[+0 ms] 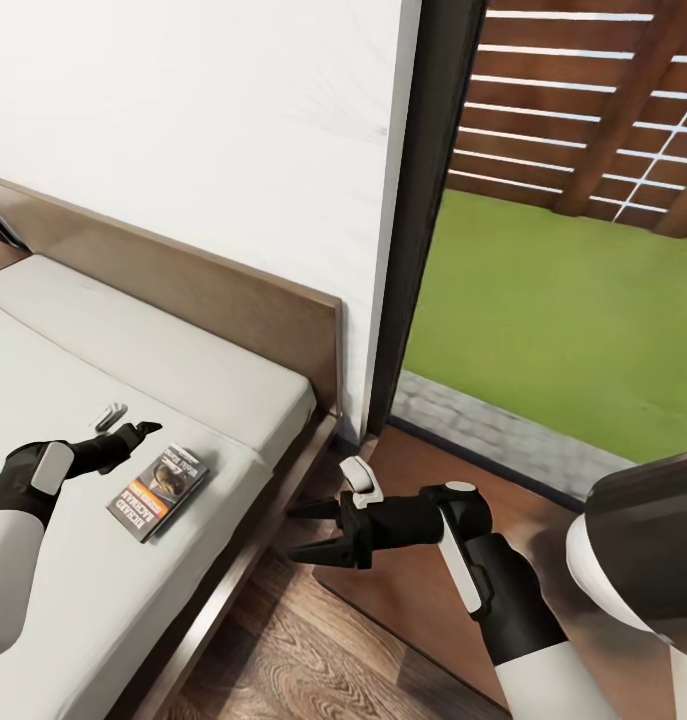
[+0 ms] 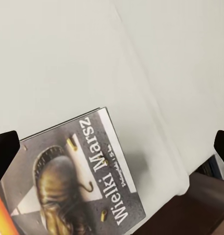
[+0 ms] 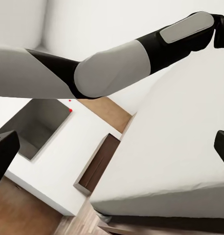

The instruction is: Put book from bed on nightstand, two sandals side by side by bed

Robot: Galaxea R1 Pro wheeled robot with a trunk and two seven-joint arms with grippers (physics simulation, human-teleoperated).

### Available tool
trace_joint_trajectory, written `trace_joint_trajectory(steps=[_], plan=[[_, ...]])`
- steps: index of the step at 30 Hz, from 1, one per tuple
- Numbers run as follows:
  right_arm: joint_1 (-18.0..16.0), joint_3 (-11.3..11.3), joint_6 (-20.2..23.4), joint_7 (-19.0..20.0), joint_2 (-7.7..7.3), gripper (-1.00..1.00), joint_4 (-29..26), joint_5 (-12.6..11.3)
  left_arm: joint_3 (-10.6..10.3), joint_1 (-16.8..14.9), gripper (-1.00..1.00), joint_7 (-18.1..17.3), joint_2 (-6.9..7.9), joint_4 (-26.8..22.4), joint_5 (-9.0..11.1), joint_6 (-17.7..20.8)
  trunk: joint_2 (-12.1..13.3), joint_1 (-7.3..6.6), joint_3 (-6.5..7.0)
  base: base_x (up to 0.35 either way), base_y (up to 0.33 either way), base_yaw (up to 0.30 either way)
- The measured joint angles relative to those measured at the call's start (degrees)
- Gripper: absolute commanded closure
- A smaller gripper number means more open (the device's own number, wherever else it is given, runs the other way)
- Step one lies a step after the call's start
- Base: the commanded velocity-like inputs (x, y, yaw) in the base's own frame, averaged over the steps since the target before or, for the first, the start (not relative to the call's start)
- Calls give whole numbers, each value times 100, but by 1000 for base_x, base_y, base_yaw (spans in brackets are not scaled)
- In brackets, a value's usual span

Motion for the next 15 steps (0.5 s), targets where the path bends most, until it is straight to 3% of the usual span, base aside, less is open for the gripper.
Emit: trace_joint_trajectory(steps=[3, 15], plan=[[0, 0, 0, 0, 0, -100, 0, 0, 0, 0, -100, 2, 0, 0, -4, 0, -120, 66, -54, 0, 0, 0], [0, 0, -1, -1, -1, -100, 0, -2, 2, -1, -100, 0, -1, 0, -3, 1, -122, 65, -54, 38, 32, 0]])
